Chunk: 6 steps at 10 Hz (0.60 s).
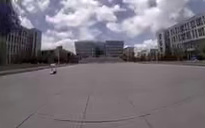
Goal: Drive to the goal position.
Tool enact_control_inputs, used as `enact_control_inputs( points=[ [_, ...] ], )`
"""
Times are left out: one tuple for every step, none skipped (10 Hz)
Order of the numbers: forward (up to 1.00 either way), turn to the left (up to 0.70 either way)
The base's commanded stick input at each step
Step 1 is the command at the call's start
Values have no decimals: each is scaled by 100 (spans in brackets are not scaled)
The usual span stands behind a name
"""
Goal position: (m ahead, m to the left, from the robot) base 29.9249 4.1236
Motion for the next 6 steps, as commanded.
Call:
enact_control_inputs(
  points=[
    [70,0],
    [70,0],
    [70,0],
    [70,0],
    [70,0],
    [70,0]
  ],
)
